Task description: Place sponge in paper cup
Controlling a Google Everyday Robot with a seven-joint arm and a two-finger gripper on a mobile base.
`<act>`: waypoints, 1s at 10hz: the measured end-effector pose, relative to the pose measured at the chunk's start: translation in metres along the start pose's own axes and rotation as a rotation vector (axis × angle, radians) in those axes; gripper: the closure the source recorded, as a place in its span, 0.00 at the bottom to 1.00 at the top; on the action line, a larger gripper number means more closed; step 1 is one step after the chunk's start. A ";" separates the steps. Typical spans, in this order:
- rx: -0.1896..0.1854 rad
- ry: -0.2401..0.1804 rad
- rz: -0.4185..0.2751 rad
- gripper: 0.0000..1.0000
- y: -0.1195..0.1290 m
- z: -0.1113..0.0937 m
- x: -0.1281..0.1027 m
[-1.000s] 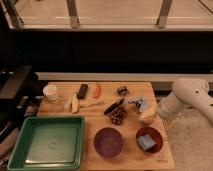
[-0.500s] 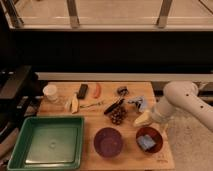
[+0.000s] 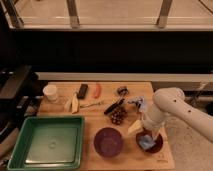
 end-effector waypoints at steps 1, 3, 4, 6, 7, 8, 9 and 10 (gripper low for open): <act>0.001 -0.010 0.016 0.20 0.006 0.007 0.000; 0.007 -0.033 0.071 0.20 0.029 0.017 0.001; 0.010 -0.040 0.086 0.20 0.032 0.021 0.002; 0.023 -0.046 0.122 0.22 0.038 0.023 0.001; 0.039 -0.044 0.136 0.29 0.040 0.022 0.000; 0.049 -0.041 0.145 0.40 0.042 0.021 -0.002; 0.054 -0.037 0.140 0.51 0.039 0.019 -0.001; 0.059 -0.030 0.136 0.59 0.037 0.017 -0.001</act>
